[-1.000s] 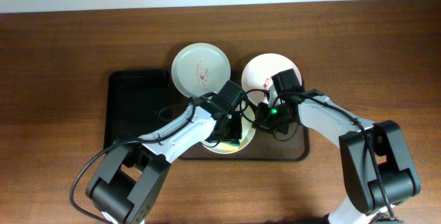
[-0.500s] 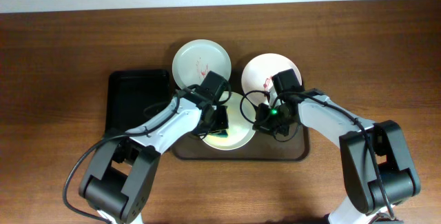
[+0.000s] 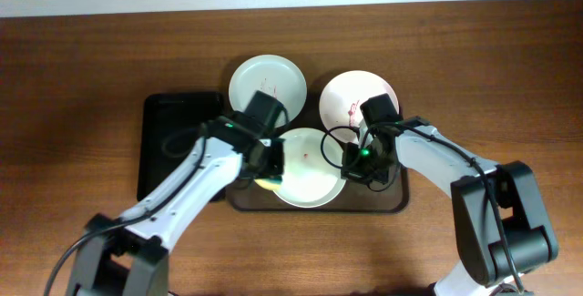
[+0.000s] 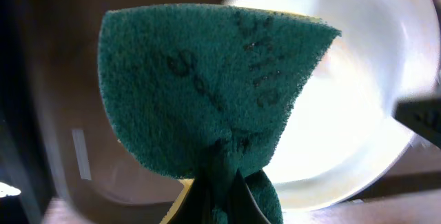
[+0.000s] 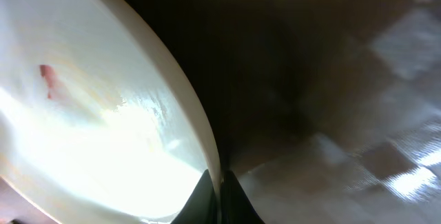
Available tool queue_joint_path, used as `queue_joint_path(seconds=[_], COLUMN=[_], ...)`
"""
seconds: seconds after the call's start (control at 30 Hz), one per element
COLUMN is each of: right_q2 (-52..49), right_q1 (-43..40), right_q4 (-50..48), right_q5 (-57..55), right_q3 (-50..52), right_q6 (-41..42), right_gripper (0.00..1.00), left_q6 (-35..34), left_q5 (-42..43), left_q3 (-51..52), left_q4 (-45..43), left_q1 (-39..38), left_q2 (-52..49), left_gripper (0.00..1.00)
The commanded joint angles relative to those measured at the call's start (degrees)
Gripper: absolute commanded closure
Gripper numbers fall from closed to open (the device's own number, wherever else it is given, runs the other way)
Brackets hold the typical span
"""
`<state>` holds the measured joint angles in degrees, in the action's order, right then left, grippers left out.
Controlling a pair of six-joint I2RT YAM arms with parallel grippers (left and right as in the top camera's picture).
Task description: Clean dirty plates on tray and stack at the side
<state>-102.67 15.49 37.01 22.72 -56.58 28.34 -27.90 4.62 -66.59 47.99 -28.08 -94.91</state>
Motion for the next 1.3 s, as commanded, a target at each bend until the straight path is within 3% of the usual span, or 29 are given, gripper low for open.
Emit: queue_joint_path(seconds=[0.0, 0.17, 0.43, 0.57, 0.83, 1.27], right_q2=[1.5, 1.4, 1.4, 1.4, 1.4, 1.4], right_q1=[-0.1, -0.1, -0.1, -0.1, -0.1, -0.1], right_q4=[1.2, 1.5, 1.7, 1.8, 2.7, 2.7], right_q5=[-5.6, -5.6, -5.6, -5.6, -5.6, -5.7], right_q3=[0.3, 0.3, 0.4, 0.4, 0.4, 0.4], right_q6=[-1.8, -2.8, -2.8, -2.8, -2.8, -2.9], right_gripper=[0.96, 0.96, 0.96, 0.96, 0.96, 0.96], left_q6=[6.9, 10.9, 1.0, 0.5, -0.2, 0.0], left_q5=[-0.9, 9.4, 9.8, 13.2, 12.1, 11.6], left_q3=[0.4, 0.4, 3.1, 3.7, 3.7, 3.7], left_q4=[0.2, -3.9, -12.4, -16.1, -19.5, -10.4], left_q1=[3.9, 3.6, -3.1, -5.2, -7.0, -1.2], left_q2=[1.2, 1.2, -3.2, -6.7, -12.8, -9.1], left_gripper=[1.00, 1.00, 1.00, 1.00, 1.00, 1.00])
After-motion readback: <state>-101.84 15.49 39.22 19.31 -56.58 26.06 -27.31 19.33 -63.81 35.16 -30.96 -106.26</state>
